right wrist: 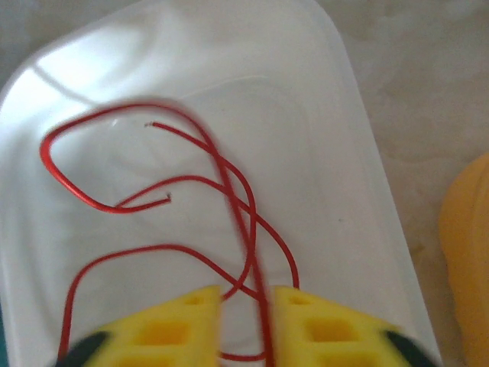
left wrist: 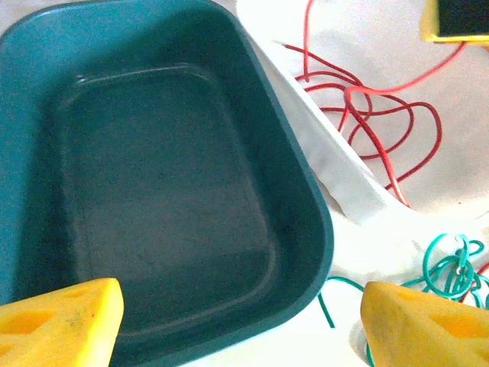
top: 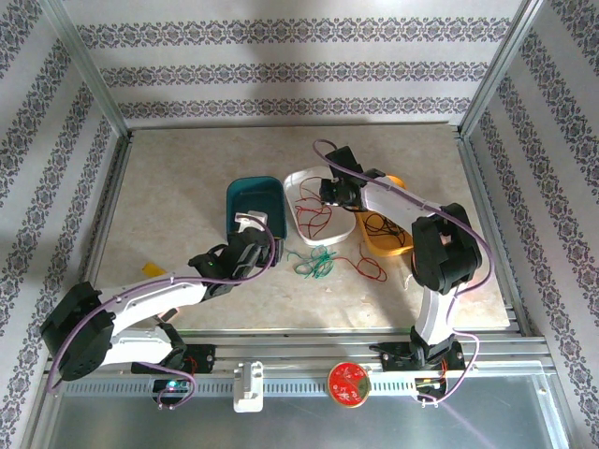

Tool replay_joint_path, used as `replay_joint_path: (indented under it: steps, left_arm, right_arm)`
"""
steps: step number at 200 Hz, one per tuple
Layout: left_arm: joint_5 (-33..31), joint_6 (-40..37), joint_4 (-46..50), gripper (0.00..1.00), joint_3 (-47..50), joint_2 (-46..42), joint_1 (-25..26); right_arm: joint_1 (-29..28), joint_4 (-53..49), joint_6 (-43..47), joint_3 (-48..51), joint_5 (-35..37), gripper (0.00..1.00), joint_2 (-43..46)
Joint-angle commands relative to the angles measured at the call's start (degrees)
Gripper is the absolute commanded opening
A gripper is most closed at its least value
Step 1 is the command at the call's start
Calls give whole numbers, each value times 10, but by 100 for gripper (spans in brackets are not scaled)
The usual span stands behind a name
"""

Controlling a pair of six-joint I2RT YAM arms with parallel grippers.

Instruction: Untangle the cables

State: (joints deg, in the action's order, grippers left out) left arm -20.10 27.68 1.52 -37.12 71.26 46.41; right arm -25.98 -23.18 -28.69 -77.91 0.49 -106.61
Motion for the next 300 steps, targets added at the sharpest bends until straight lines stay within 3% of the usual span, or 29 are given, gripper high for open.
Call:
replay_joint_path:
  steps: [1, 57, 77, 99, 115, 167, 226, 300]
  left_arm:
    - [34, -29, -2, 82, -24, 12, -3]
    - [120, -100, -21, 86, -58, 69, 20]
    - [148, -129, -20, 86, -75, 96, 36]
    - [172, -155, -9, 85, -100, 130, 52]
    - [175, -175, 1, 85, -120, 157, 67]
    - [187, -188, 18, 77, -170, 240, 88]
    - [187, -196, 24, 72, -188, 282, 90]
    - [193, -186, 16, 71, -177, 280, 90]
  right_arm:
    - [-8, -22, 5, 0, 37, 37, 54]
    - [-11, -74, 35, 103, 88, 47, 244]
    - [-12, -135, 34, 152, 48, 48, 306]
    - [-12, -195, 27, 206, -47, 47, 337]
    - [-12, -212, 31, 249, -103, 47, 335]
    - [-5, -213, 41, 279, -114, 44, 244]
    - [-3, -190, 44, 259, -51, 42, 181]
    - [6, -162, 62, 244, -33, 39, 159]
